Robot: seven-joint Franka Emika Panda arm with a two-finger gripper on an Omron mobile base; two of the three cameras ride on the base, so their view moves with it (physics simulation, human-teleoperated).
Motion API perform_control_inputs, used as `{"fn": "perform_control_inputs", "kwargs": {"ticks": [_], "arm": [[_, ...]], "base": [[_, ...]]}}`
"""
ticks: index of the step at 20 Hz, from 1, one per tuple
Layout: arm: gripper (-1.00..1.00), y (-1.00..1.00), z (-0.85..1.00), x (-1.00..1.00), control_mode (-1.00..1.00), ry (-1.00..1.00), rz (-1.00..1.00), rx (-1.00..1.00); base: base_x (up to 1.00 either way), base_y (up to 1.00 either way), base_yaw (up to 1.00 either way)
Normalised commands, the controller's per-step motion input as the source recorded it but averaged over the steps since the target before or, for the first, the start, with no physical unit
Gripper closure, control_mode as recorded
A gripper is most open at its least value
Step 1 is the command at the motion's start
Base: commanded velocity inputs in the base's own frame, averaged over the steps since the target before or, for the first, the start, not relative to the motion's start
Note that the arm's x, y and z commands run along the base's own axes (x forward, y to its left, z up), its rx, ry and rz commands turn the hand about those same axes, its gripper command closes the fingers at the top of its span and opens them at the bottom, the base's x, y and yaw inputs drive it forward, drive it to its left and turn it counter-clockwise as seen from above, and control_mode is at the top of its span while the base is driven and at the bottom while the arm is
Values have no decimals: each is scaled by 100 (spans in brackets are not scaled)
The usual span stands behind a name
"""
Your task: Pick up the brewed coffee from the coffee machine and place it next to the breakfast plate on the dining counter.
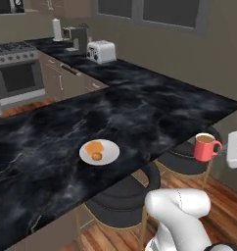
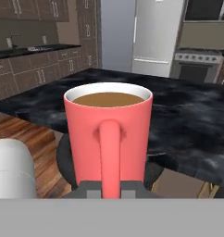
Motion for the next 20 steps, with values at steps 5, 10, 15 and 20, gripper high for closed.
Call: {"fn": "perform_control_inputs", "kwargs": {"ticks": [5, 10, 15, 20], "arm": [[100, 0, 0, 0, 100, 0, 0, 0], [100, 0, 0, 0, 100, 0, 0, 0], [100, 0, 0, 0, 100, 0, 0, 0], [100, 2, 0, 16, -100, 0, 4, -3]], "base": [[88, -13, 69], [83, -2, 60], [91, 0, 40], [72, 4, 21]]}}
